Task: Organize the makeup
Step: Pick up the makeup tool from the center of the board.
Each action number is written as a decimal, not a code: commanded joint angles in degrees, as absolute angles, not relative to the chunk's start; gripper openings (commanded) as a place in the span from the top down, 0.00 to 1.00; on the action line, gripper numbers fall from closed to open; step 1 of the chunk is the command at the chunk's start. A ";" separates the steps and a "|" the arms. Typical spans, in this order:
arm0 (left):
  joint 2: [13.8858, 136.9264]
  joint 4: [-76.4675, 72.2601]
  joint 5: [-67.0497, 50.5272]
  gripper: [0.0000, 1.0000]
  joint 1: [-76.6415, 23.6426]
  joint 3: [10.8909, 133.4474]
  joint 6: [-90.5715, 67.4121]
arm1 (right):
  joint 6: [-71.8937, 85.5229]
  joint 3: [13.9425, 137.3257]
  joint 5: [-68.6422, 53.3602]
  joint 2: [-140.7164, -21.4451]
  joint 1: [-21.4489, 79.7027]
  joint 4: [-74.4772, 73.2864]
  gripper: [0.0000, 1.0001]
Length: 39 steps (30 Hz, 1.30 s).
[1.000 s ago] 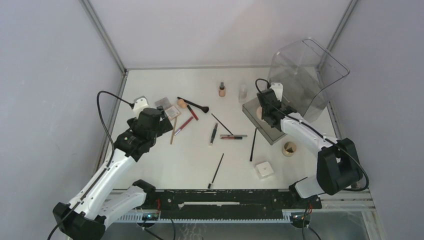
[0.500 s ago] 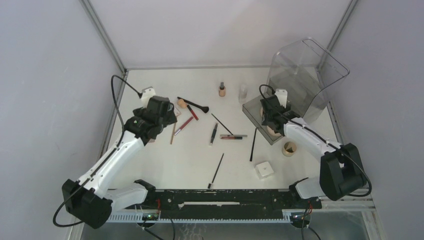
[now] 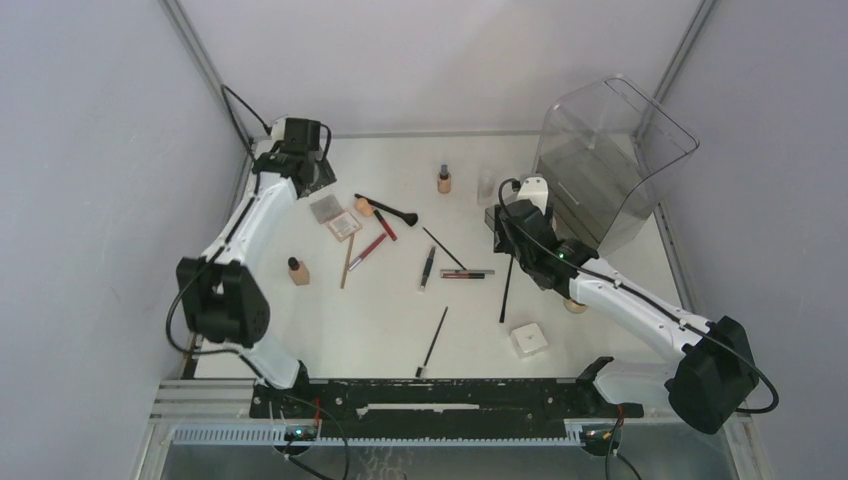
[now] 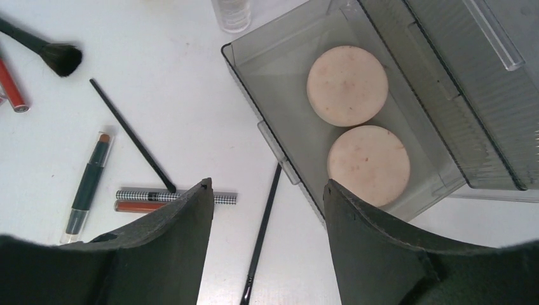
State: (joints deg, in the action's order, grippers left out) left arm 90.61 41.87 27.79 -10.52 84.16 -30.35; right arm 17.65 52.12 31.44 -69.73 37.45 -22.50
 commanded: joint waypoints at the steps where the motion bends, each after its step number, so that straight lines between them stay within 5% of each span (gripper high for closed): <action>1: 100.78 44.51 23.49 0.22 -9.47 94.51 -27.74 | 17.52 52.56 32.01 -69.58 39.09 -20.70 0.29; 11: 117.31 46.23 11.32 0.18 -11.36 106.67 -31.92 | 16.21 52.56 31.77 -70.02 39.70 -22.66 0.33; 18: 122.33 46.00 12.99 0.25 -11.78 106.77 -36.37 | 14.89 52.84 32.44 -70.70 37.88 -23.61 0.32; 31: 126.83 42.81 9.67 0.52 -11.69 106.05 -37.71 | 14.99 52.67 33.04 -69.27 35.29 -25.20 0.30; 39: 121.70 42.80 12.80 0.85 -11.68 102.71 -37.09 | 15.70 52.56 32.34 -68.07 34.98 -25.38 0.30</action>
